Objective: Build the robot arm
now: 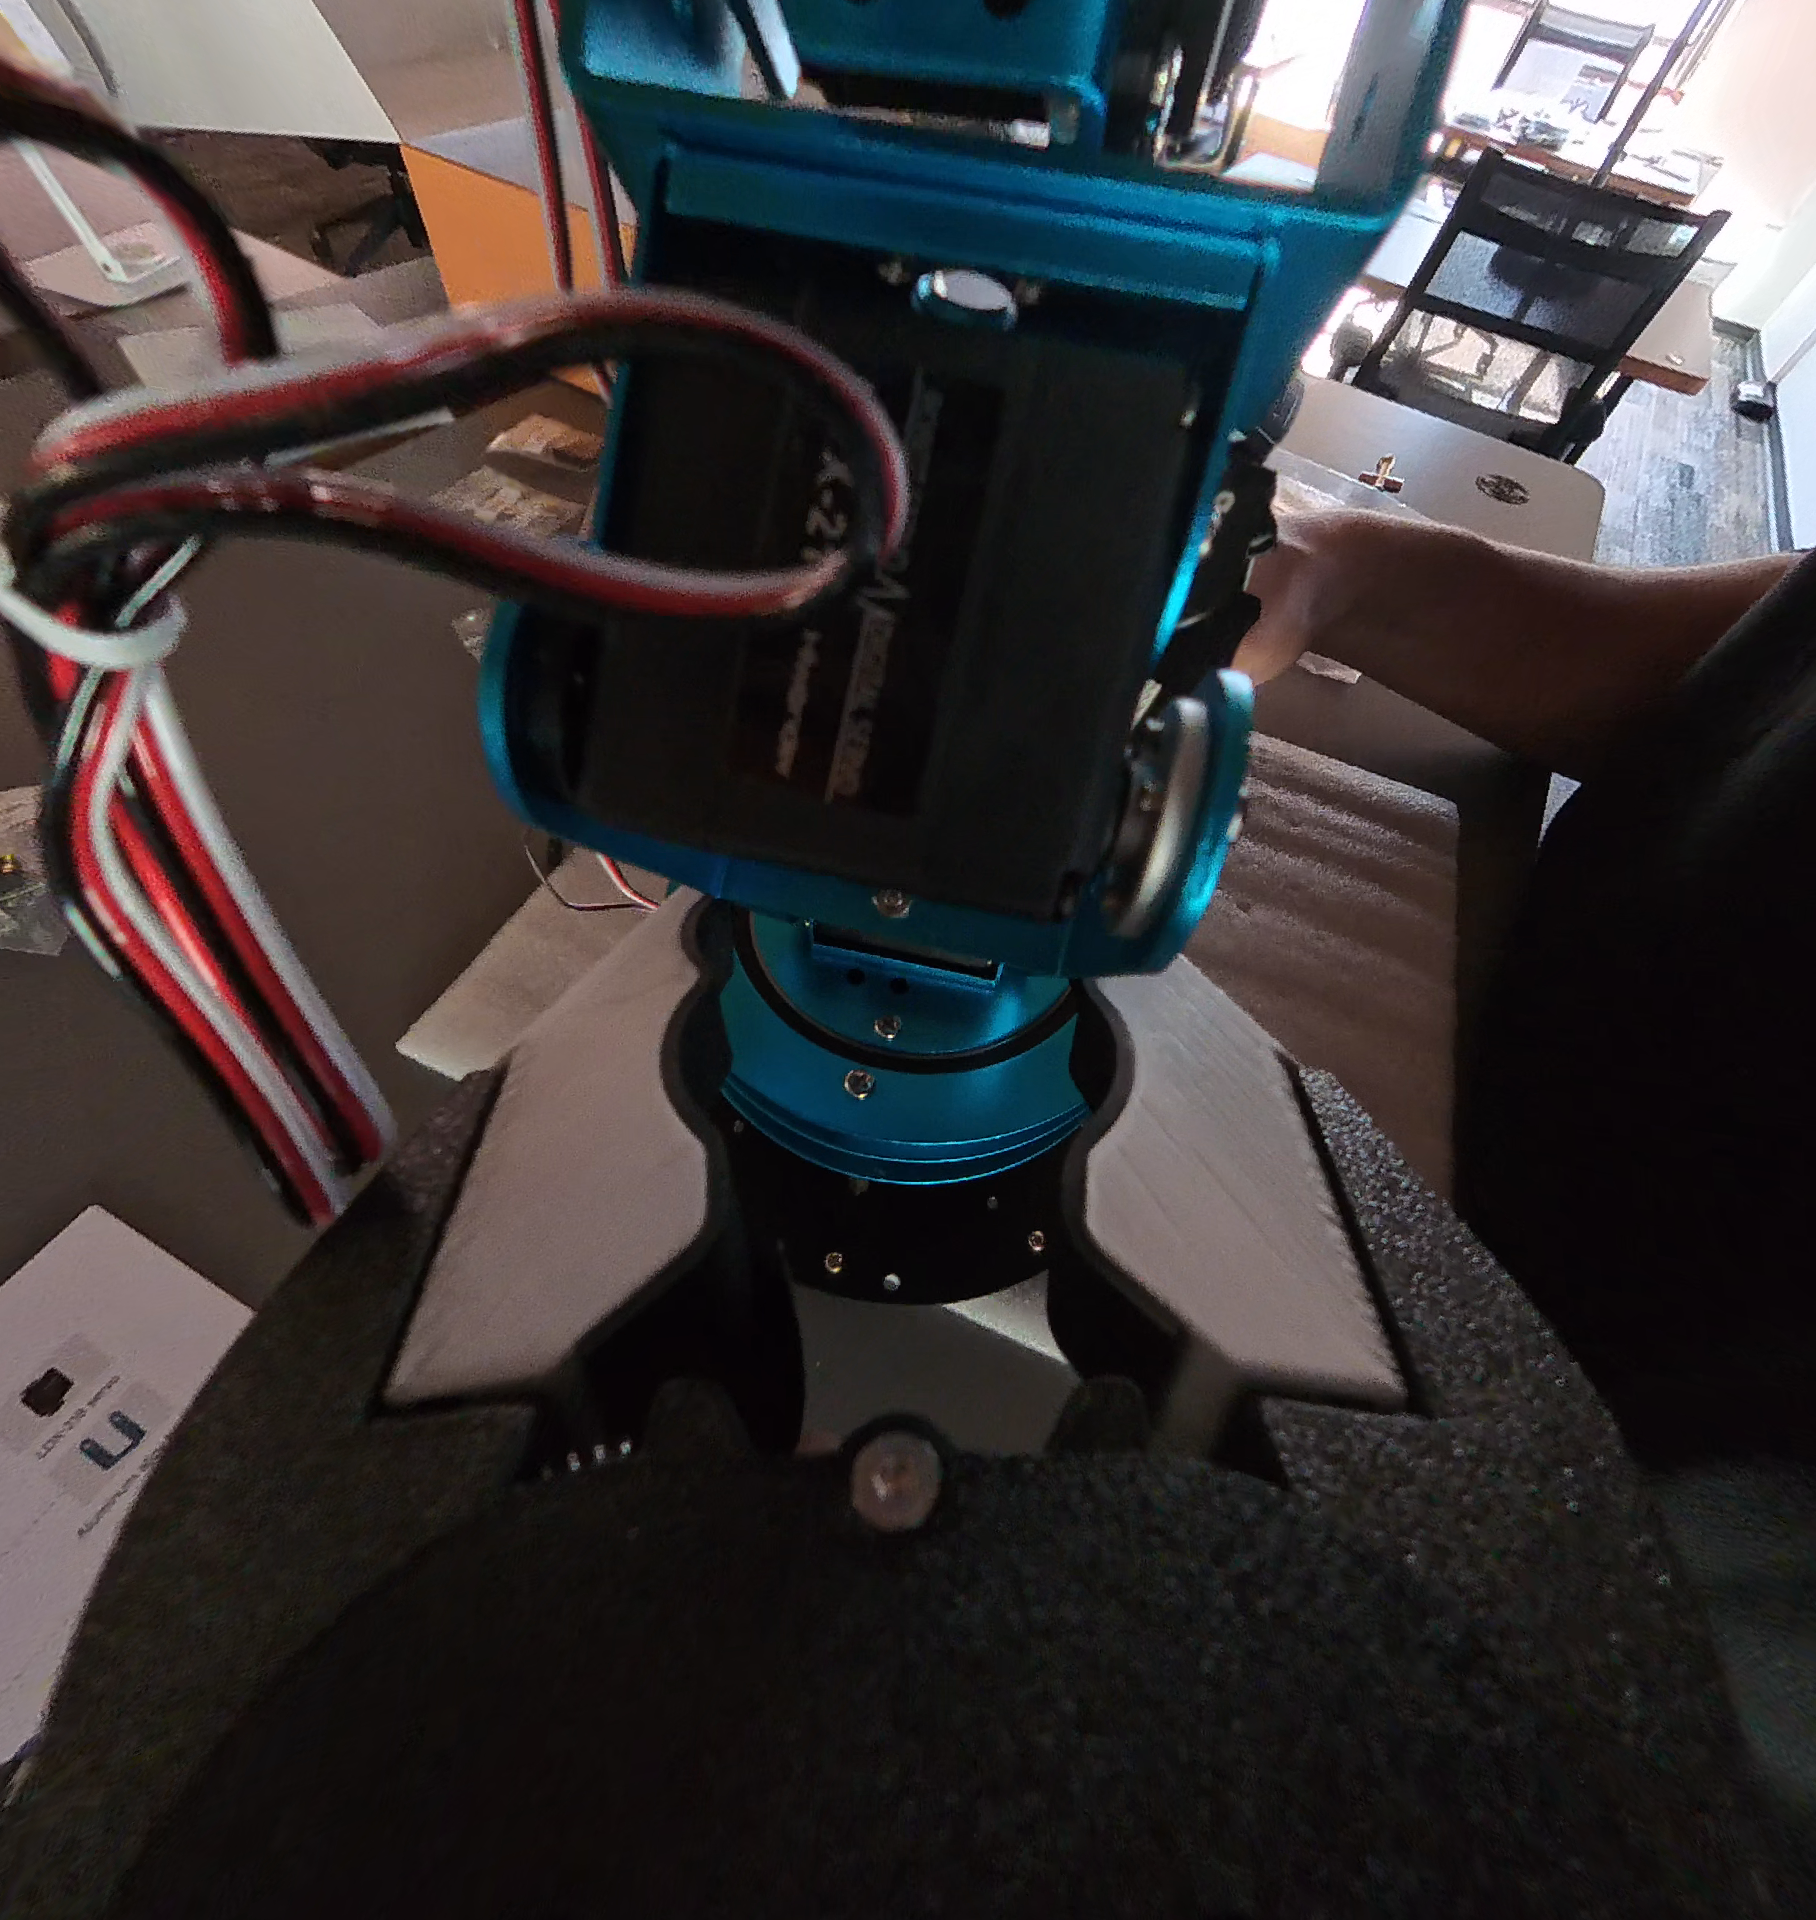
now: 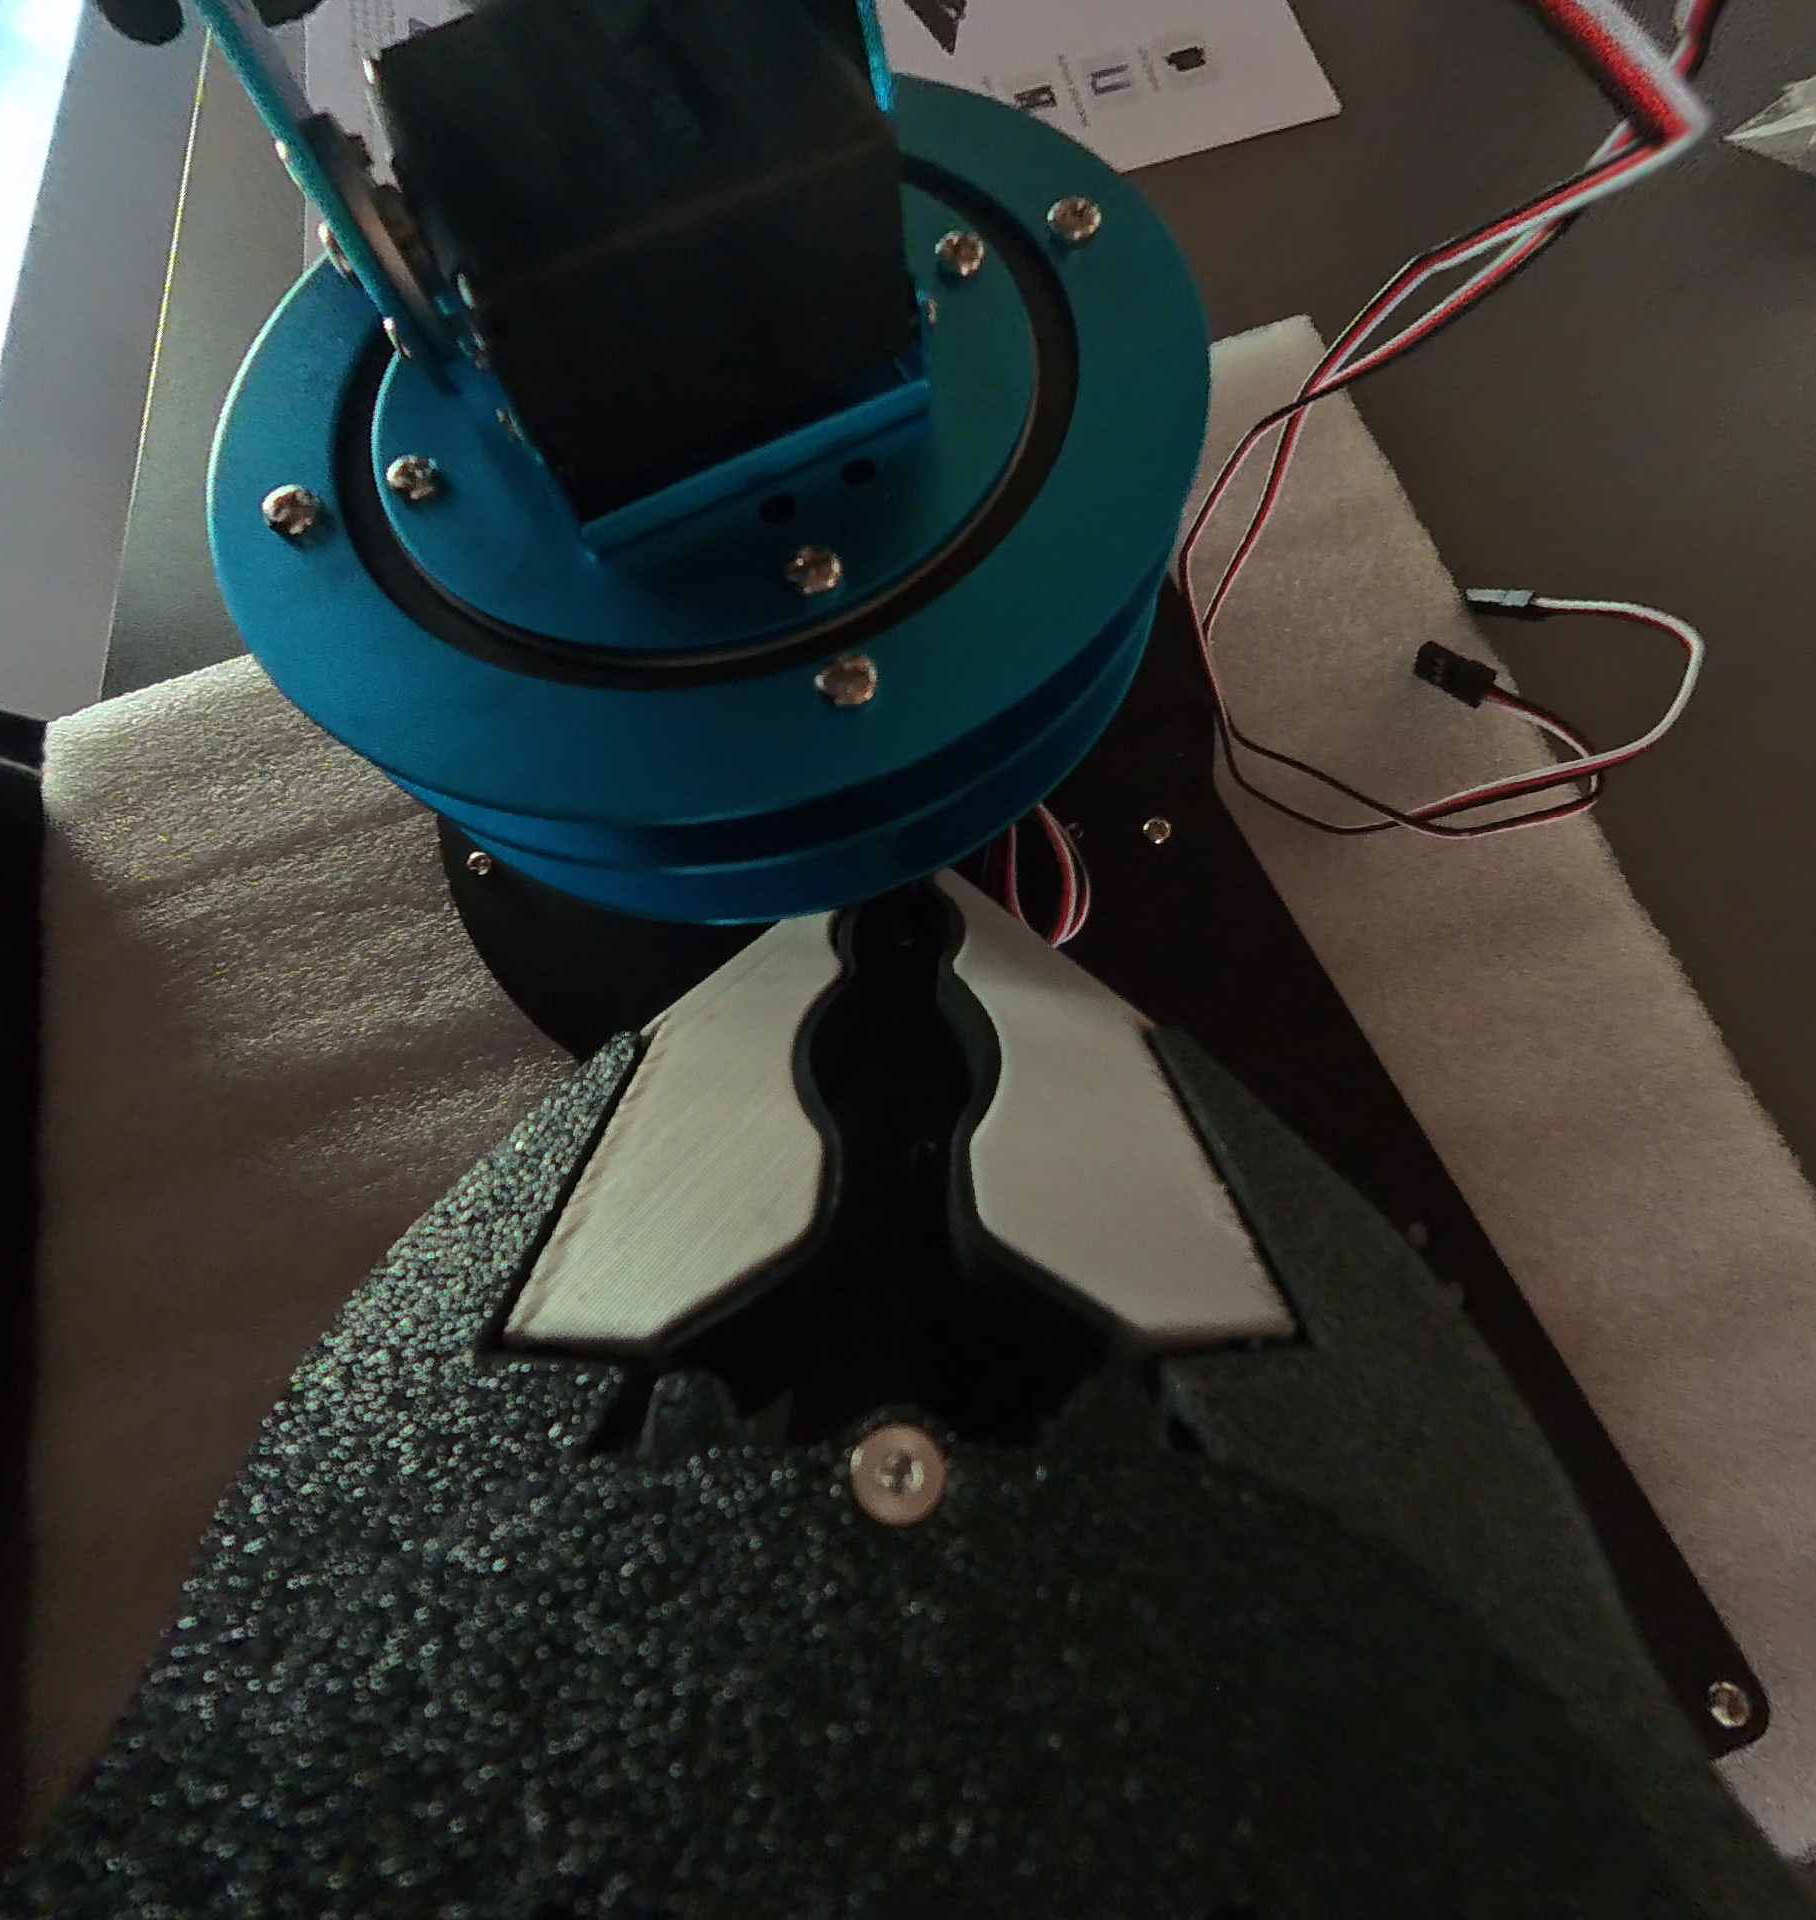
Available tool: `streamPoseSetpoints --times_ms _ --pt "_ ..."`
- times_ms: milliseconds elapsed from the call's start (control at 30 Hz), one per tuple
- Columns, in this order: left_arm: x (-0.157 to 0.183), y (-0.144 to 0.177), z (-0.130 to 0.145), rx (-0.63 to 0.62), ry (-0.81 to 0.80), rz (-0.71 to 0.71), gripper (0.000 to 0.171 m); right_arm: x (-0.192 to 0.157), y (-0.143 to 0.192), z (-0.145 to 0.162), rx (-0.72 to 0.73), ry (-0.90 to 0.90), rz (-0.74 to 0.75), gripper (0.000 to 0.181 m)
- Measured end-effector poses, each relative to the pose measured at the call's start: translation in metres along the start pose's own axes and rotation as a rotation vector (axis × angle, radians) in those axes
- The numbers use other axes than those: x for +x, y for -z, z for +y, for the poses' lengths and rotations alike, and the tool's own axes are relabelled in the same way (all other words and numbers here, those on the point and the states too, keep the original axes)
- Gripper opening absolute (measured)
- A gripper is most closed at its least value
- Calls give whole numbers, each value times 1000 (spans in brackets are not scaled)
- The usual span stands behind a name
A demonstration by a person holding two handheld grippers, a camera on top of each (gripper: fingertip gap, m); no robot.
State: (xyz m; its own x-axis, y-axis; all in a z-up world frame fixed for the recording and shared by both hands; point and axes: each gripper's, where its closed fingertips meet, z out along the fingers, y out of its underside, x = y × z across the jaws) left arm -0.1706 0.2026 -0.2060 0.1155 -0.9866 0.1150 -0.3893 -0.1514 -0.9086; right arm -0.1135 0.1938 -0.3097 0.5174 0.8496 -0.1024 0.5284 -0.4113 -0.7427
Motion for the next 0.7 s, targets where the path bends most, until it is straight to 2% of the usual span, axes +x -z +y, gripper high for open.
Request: streamPoseSetpoints --times_ms 167,267,300,367,467,500,533,600,633,700 --pt "0 0 0 15 -1 11 64 0 4 0 11 -30 -12 10" --pt "-1 1 0 8 3 4 64 -2 25 -7 107 -119 -95 42" --pt "0 1 0 8 1 1 64 -5 35 -13 162 -163 -148 42" --pt "0 1 0 6 2 -3 64 -4 38 -13 183 -198 -182 51" --pt "-1 1 0 6 1 2 64 -28 47 -25 241 -133 -312 65" --pt "-1 1 0 6 2 4 64 -31 50 -22 218 -100 -315 72" --pt "-1 0 -1 5 1 5 64 -28 54 -22 210 -78 -289 70" --pt "-1 0 -1 3 0 6 64 -31 64 -49 329 -125 -336 83" --pt "-1 0 -1 4 0 6 64 -27 60 -56 336 -151 -317 92" --pt "-1 0 -1 7 2 7 64 -15 50 -57 304 -151 -217 93"
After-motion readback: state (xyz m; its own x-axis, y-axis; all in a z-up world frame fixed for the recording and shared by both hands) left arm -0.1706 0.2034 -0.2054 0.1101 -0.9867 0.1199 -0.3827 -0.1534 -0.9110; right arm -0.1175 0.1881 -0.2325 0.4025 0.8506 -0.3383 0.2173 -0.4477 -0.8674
